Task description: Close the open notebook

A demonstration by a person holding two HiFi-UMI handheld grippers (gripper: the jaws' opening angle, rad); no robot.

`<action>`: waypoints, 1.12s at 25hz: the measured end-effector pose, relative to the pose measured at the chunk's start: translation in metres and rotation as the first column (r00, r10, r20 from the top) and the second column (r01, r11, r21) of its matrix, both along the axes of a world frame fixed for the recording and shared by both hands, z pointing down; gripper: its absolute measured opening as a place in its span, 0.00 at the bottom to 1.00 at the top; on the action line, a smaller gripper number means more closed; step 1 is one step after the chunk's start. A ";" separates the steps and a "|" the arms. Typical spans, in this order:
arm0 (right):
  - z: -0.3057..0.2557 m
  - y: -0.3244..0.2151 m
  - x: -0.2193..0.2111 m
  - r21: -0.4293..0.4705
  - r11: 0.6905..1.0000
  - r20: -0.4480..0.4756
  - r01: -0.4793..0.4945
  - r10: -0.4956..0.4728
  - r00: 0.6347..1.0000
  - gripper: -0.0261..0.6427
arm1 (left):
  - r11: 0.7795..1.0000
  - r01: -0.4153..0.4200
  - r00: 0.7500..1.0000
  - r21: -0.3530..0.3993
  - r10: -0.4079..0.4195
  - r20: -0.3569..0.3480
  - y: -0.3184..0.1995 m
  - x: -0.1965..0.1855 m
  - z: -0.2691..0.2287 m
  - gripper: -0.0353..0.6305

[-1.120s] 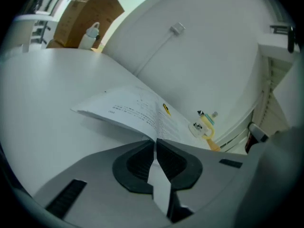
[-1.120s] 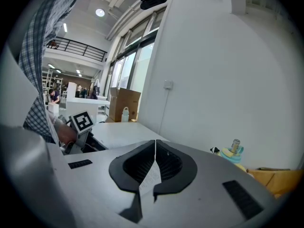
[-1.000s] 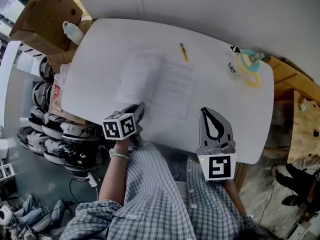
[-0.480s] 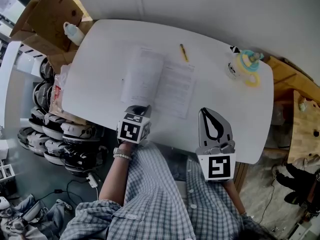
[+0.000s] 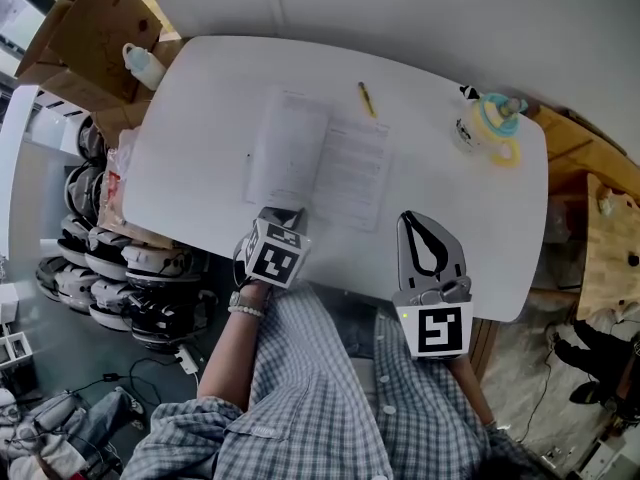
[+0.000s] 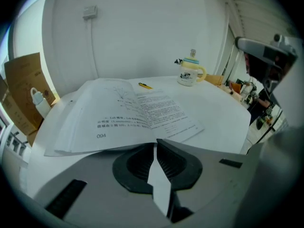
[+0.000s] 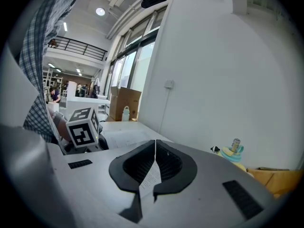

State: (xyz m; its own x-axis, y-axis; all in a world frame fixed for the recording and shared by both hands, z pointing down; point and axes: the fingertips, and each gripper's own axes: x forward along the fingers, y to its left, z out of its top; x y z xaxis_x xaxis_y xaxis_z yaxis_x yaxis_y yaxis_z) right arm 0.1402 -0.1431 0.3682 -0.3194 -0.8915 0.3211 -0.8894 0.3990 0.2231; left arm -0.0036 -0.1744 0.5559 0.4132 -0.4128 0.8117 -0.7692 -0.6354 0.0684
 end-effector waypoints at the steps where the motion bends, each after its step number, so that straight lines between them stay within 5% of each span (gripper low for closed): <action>1: 0.000 0.000 0.000 0.000 1.000 0.001 0.000 0.000 1.000 0.07 | 1.000 -0.015 1.000 0.005 0.015 0.017 0.000 0.001 0.000 0.09; 10: 0.000 0.001 0.002 0.006 1.000 -0.009 0.001 -0.001 1.000 0.07 | 0.988 -0.153 0.976 0.024 0.147 0.158 0.005 0.014 0.002 0.09; 17: 0.000 0.003 0.005 0.004 1.000 -0.008 -0.014 0.014 1.000 0.07 | 0.987 -0.161 0.980 -0.011 0.161 0.119 0.005 0.019 0.005 0.09; 25: 0.002 0.005 0.009 0.001 1.000 -0.011 -0.028 0.028 1.000 0.07 | 0.933 -0.358 0.896 -0.031 0.353 0.271 0.011 0.043 0.015 0.09; 28: 0.003 0.006 0.010 -0.003 0.999 -0.007 -0.038 0.038 0.999 0.07 | 0.928 -0.371 0.888 -0.033 0.365 0.281 0.012 0.044 0.019 0.10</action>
